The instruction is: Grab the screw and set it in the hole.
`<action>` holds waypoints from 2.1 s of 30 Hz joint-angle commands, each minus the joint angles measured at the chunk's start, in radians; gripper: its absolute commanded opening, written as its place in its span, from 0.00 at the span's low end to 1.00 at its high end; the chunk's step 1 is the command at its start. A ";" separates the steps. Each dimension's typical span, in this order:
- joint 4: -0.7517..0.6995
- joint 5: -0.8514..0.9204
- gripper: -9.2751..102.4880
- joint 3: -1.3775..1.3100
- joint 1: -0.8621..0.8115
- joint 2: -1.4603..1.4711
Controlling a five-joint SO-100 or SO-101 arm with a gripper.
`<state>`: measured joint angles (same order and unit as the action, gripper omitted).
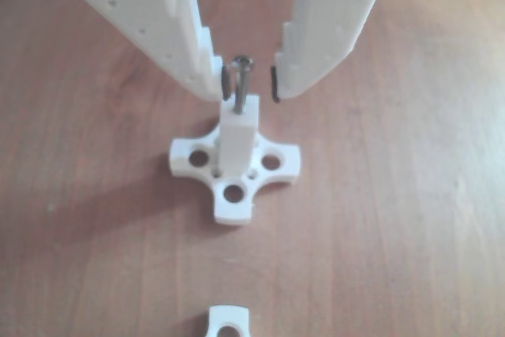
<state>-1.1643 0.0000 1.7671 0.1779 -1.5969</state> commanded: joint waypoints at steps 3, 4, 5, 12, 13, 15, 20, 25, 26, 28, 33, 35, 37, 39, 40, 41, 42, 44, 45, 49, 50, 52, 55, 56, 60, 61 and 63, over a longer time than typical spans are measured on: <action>-0.014 0.002 0.20 -0.046 -0.012 -0.031; -0.023 0.003 0.22 -0.049 -0.014 -0.037; -0.035 0.003 0.23 -0.054 -0.015 -0.043; -0.129 0.011 0.28 -0.087 -0.023 -0.103; -0.140 0.012 0.29 -0.091 -0.026 -0.117; -0.153 0.014 0.30 -0.095 -0.032 -0.140; -0.169 0.028 0.32 -0.100 -0.063 -0.210; -0.158 0.048 0.31 -0.080 -0.103 -0.302; -0.158 0.052 0.30 -0.069 -0.110 -0.325; -0.155 0.058 0.28 -0.043 -0.123 -0.376; -0.097 0.066 0.19 0.078 -0.156 -0.532; -0.098 0.074 0.13 0.115 -0.163 -0.586; -0.094 0.077 0.09 0.167 -0.167 -0.644; -0.086 0.080 0.06 0.227 -0.172 -0.704; -0.080 0.080 0.04 0.265 -0.176 -0.742; -0.074 0.080 0.04 0.302 -0.181 -0.779; -0.067 0.081 0.04 0.345 -0.184 -0.822; -0.063 0.087 0.04 0.426 -0.190 -0.900; -0.061 0.089 0.04 0.469 -0.195 -0.945; -0.037 0.101 0.04 0.647 -0.218 -1.104; -0.023 0.107 0.04 0.701 -0.225 -1.149; 0.000 0.112 0.04 0.798 -0.242 -1.239; 0.009 0.107 0.04 0.902 -0.261 -1.336; 0.009 0.104 0.04 0.919 -0.264 -1.348; 0.012 0.078 0.04 0.997 -0.265 -1.450; 0.006 0.074 0.04 1.012 -0.265 -1.479; -0.011 0.067 0.04 1.034 -0.262 -1.529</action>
<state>-1.1658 0.0767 2.7995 -0.0844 -3.0480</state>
